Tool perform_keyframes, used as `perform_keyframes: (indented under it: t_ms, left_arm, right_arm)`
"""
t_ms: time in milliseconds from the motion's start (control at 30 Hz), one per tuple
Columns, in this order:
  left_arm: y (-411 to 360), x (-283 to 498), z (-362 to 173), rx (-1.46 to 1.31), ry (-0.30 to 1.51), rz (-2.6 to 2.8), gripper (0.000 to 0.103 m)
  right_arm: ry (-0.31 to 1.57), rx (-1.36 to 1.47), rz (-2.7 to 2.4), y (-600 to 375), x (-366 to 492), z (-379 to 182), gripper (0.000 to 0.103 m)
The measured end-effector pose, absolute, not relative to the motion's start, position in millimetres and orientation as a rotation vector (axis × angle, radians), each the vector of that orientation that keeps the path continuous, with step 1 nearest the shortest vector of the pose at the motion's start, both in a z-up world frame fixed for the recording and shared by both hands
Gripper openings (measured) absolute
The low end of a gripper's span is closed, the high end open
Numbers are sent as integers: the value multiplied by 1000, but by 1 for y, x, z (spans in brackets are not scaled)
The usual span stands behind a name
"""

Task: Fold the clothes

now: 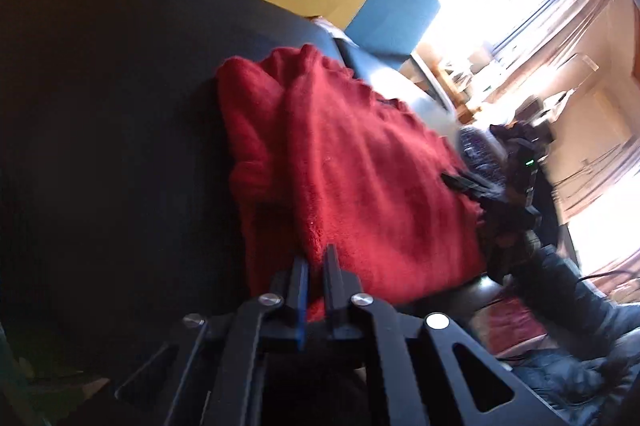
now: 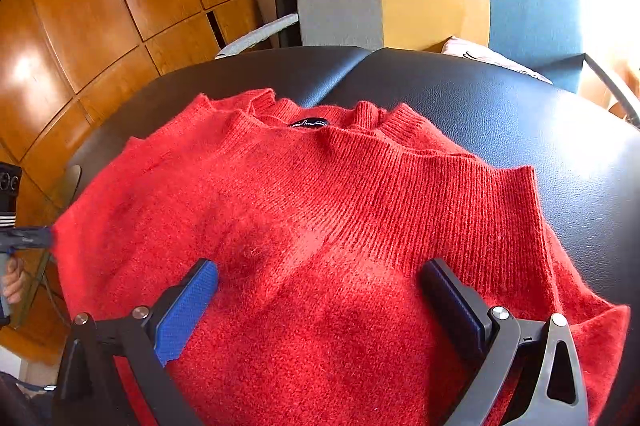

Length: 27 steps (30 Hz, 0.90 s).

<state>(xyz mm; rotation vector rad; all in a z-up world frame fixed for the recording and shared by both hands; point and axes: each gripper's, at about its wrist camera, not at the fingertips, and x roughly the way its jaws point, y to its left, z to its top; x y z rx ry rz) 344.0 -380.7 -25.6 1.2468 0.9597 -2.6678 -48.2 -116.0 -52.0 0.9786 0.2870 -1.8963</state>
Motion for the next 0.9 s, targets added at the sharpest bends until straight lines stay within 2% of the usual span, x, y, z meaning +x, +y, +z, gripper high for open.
perform_keyframes:
  t_ms: [133, 233, 333, 433, 533, 900]
  left_arm:
    - [-380, 357, -42, 1312, 916, -2585, 5]
    - [-380, 358, -51, 1287, 989, -2564, 6]
    - [-378, 354, -44, 1297, 1003, -2575, 14]
    - [-390, 347, -21, 1203, 970, -2604, 17]
    - [-401, 332, -3, 1118, 955, -2640, 32]
    - [-427, 224, -22, 1358, 968, -2609, 43]
  right_arm:
    - [282, 969, -1894, -112, -48, -51, 103]
    - [280, 965, -1890, -113, -50, -52, 103]
    - [281, 962, -1892, -114, -50, -52, 103]
    - [277, 960, -1890, -113, -51, -52, 103]
    - [268, 957, -1889, -111, -52, -52, 103]
    - [257, 951, -1888, -108, -52, -50, 103]
